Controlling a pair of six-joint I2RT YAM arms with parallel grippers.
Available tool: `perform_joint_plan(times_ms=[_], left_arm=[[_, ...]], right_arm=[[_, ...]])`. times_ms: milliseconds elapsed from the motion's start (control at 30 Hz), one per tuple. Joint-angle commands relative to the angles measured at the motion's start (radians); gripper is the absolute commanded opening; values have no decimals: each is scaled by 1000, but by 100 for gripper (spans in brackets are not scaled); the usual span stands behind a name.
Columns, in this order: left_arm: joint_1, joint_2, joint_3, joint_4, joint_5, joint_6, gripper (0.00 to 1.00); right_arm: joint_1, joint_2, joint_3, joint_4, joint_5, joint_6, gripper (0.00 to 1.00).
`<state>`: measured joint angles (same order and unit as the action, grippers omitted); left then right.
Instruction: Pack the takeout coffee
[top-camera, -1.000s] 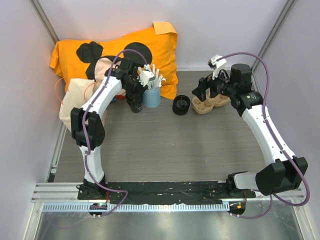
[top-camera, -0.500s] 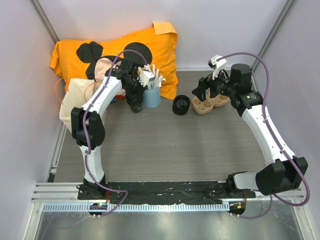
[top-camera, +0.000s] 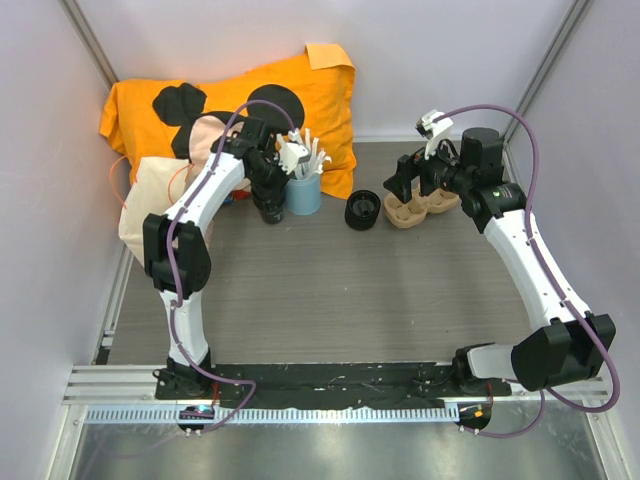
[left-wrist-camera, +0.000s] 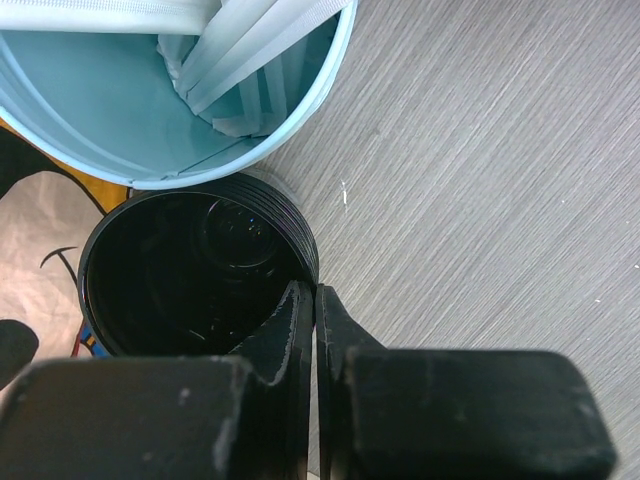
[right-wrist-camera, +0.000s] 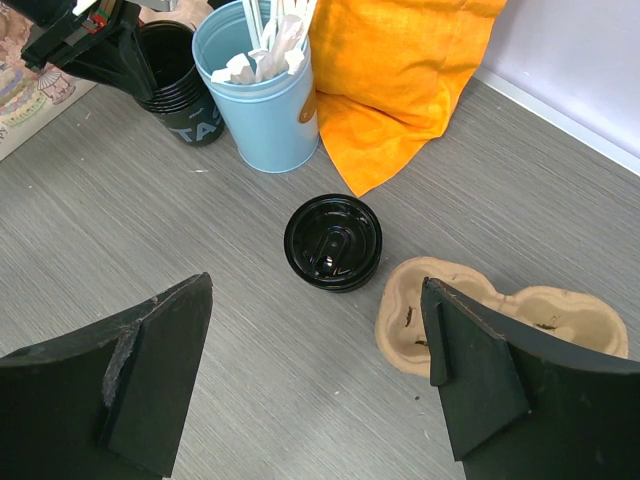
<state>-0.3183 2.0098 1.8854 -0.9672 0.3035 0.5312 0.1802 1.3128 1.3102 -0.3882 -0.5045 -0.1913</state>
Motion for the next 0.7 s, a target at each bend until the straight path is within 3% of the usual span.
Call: perform_joint_plan(times_ms=[0,667], left_arm=[[5,0,35,-7,-7,-4,3],[5,-29,81,-10,-37,-30,2]], right_arm=[[-1,-37,4,52,-19,9,90],[-1,-43,0,52,-26,9,90]])
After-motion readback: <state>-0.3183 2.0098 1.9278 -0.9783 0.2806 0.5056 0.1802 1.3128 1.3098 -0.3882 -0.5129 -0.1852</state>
